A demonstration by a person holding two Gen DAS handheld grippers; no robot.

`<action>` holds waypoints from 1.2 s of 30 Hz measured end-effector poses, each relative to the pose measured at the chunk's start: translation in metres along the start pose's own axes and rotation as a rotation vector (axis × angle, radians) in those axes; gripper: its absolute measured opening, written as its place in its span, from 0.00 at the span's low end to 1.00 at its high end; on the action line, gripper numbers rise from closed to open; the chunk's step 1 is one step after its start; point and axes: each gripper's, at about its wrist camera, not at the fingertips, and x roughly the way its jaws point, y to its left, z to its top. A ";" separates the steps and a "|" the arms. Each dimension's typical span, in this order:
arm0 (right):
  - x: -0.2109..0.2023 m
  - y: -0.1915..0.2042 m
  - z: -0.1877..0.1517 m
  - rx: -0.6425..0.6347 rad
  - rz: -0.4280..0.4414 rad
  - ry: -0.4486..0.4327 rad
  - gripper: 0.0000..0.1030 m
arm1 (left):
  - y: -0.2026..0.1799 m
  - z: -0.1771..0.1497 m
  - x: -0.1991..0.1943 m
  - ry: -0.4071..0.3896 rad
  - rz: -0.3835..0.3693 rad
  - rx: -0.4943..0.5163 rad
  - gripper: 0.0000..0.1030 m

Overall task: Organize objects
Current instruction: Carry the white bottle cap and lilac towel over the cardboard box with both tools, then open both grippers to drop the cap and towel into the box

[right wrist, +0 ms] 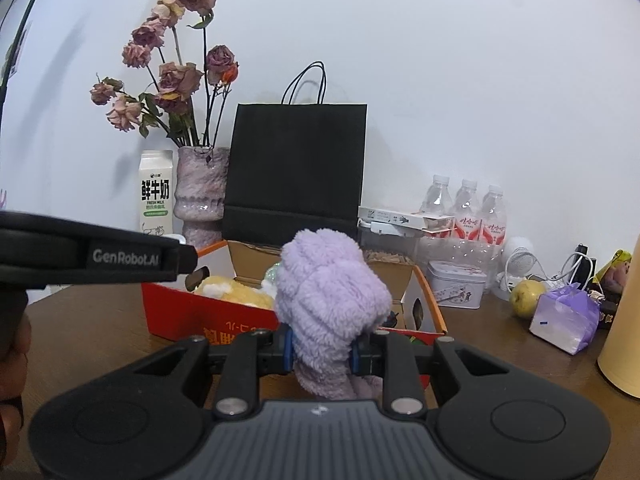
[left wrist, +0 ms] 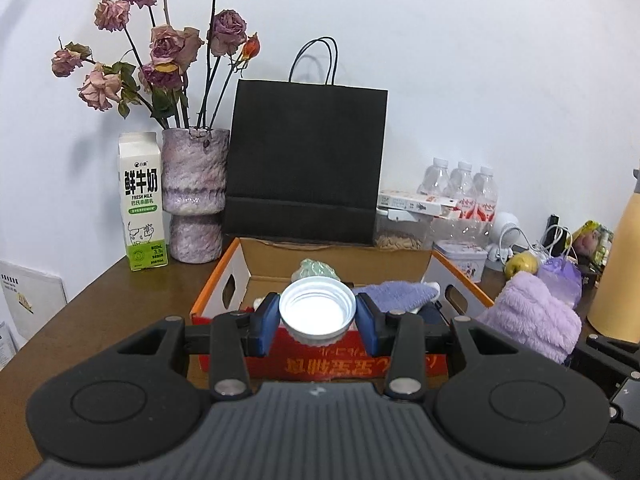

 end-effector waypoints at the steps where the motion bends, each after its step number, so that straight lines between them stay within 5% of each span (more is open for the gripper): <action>1: 0.002 -0.001 0.002 0.001 0.002 0.000 0.23 | 0.001 0.002 0.002 0.000 0.001 -0.004 0.40; 36: 0.130 -0.018 0.041 0.033 0.023 -0.016 0.23 | 0.014 0.039 0.120 -0.005 0.035 -0.003 0.40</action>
